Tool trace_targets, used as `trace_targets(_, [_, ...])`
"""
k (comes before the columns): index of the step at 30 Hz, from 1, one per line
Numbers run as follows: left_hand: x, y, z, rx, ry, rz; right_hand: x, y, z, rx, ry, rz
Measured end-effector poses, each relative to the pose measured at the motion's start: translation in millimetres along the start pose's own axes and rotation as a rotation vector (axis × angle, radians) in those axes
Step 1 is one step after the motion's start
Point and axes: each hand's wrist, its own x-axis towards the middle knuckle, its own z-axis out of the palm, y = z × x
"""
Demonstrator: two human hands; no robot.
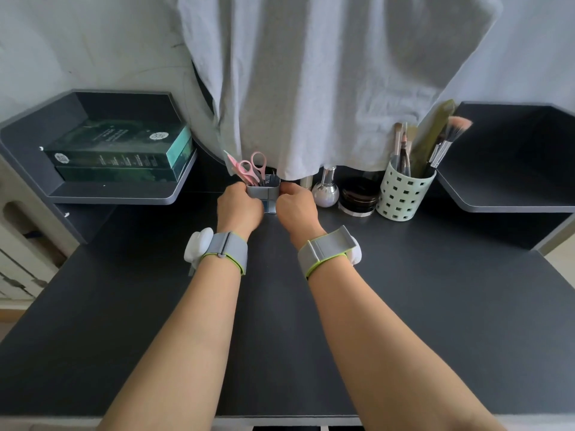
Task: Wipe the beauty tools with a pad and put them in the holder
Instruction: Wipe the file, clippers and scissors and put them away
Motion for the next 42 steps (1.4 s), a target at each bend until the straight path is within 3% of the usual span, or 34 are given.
trace_targets(21, [-41,0,-17,-0.111,-0.019,0.028,-35,20,-62,-0.044,0.065,-0.018])
trace_targets(42, [-115,-10,-4,-0.144,-0.080,0.030,-104,64,-103,-0.416,0.049,0.143])
